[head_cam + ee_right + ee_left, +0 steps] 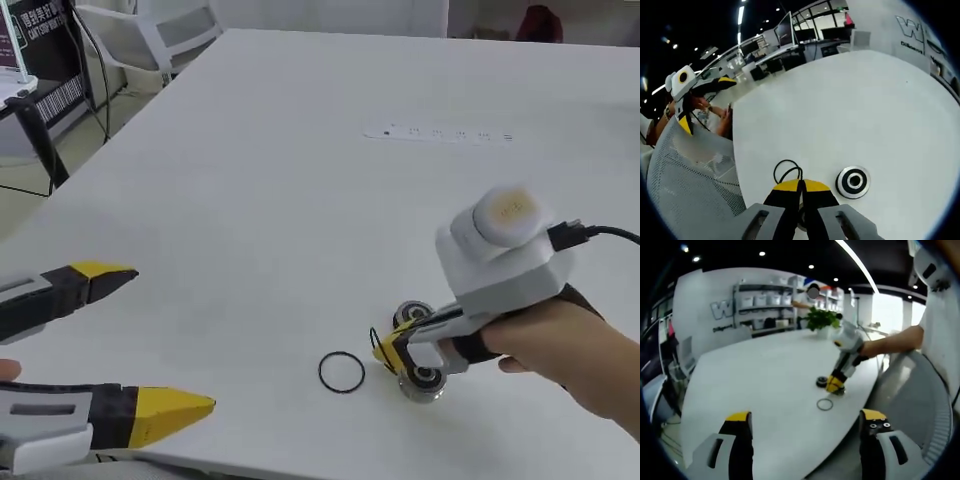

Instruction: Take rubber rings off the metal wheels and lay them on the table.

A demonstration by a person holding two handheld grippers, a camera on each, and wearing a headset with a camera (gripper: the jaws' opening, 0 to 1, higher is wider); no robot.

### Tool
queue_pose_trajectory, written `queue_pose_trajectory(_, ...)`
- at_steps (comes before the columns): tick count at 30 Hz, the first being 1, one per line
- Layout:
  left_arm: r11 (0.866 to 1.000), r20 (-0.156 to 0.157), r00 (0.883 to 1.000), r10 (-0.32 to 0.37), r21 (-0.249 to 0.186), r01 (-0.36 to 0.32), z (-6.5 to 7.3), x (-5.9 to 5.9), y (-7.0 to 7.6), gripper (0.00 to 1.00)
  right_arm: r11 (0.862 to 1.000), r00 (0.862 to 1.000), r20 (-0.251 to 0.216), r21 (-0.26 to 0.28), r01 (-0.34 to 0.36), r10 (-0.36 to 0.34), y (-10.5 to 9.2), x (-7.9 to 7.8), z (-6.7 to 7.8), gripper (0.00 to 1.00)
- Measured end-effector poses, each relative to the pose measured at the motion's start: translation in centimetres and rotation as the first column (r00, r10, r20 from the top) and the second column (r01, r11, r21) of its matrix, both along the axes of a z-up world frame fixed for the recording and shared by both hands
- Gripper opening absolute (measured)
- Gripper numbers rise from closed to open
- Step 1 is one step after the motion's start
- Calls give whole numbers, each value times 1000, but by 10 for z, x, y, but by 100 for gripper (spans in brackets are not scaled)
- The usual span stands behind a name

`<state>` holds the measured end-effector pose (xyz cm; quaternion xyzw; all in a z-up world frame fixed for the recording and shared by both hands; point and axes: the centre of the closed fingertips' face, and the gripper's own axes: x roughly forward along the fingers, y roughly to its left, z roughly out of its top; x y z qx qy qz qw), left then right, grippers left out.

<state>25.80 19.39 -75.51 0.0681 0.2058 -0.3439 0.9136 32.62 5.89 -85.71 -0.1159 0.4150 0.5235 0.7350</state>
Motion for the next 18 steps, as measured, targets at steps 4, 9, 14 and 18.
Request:
queue_pose_trajectory(4,1000,-1,1000,3,7,-3,-1,1,2,91,1000,1000,-2,15,7,-7,2,1,2,0)
queue_pose_trajectory(9,1000,2,1000,6,10,-6,-1,2,4,91,1000,1000,-5,18,17,-16,1,2,3,0)
queue_pose_trajectory(14,1000,0,1000,8,20,-8,-2,3,6,91,999,999,-15,34,34,-34,3,3,4,0)
queue_pose_trajectory(18,1000,-1,1000,7,23,-7,-2,2,5,90,999,999,-23,34,37,-36,2,3,4,0)
